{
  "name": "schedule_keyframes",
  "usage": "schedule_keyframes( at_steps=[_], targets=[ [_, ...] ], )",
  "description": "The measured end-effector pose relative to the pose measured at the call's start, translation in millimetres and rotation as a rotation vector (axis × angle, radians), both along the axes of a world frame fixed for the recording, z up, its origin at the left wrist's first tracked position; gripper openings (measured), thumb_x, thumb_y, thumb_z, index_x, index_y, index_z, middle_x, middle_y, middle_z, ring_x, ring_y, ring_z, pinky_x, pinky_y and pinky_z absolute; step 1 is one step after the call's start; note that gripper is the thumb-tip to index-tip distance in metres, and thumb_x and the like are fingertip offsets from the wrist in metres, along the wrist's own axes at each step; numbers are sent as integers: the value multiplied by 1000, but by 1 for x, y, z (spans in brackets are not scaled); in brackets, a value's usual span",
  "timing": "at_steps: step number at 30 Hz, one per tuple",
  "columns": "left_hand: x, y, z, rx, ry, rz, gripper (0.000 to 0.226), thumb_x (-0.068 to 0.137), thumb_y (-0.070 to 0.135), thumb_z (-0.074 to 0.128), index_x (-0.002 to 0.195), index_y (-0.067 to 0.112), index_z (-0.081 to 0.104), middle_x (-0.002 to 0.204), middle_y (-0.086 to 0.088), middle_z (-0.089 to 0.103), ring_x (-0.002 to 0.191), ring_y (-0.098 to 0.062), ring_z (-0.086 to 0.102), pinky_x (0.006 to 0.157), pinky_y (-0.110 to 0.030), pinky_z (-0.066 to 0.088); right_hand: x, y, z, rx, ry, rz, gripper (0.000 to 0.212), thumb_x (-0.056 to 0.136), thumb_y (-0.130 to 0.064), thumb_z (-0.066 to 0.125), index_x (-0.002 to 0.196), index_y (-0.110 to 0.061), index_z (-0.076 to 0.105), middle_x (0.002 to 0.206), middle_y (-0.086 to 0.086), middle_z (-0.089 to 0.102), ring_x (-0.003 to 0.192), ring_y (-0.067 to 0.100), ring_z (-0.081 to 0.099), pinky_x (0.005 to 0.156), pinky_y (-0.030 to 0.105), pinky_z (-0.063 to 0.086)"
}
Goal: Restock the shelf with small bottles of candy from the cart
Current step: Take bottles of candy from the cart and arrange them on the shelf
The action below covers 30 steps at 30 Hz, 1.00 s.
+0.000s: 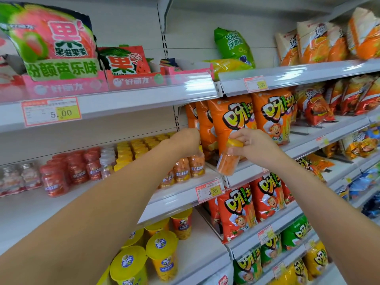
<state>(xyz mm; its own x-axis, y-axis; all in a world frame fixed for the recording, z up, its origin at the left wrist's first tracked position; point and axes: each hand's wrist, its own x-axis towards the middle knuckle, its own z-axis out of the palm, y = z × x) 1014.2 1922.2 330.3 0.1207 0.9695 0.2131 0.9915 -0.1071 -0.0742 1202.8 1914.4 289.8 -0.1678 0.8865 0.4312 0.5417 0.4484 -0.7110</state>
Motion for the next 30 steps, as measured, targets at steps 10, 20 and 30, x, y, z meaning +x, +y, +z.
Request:
schedule_keyframes(
  at_steps=[10,20,30],
  targets=[
    [6,-4,0,70,113,85,33,87,42,62,88,12,49,74,-1,49,79,-19,55,67,-28,46,11,-6,2,-35,94,60,38,82,-14,73,117,-22,61,120,-2,59,114,15,54,90,28,43],
    [7,-58,-12,152,-695,-184,45,97,47,40,110,12,65,103,-3,68,87,-15,63,72,-26,51,28,-30,6,-241,388,563,45,79,4,65,120,-14,57,120,7,63,112,22,62,84,28,53],
    [-26,-144,-57,-405,-1749,-294,43,74,27,66,109,3,61,98,-15,71,80,-16,71,65,-21,57,-18,-70,16,-367,570,867,50,74,25,44,112,-4,57,117,15,61,110,24,61,84,33,54]
  ],
)
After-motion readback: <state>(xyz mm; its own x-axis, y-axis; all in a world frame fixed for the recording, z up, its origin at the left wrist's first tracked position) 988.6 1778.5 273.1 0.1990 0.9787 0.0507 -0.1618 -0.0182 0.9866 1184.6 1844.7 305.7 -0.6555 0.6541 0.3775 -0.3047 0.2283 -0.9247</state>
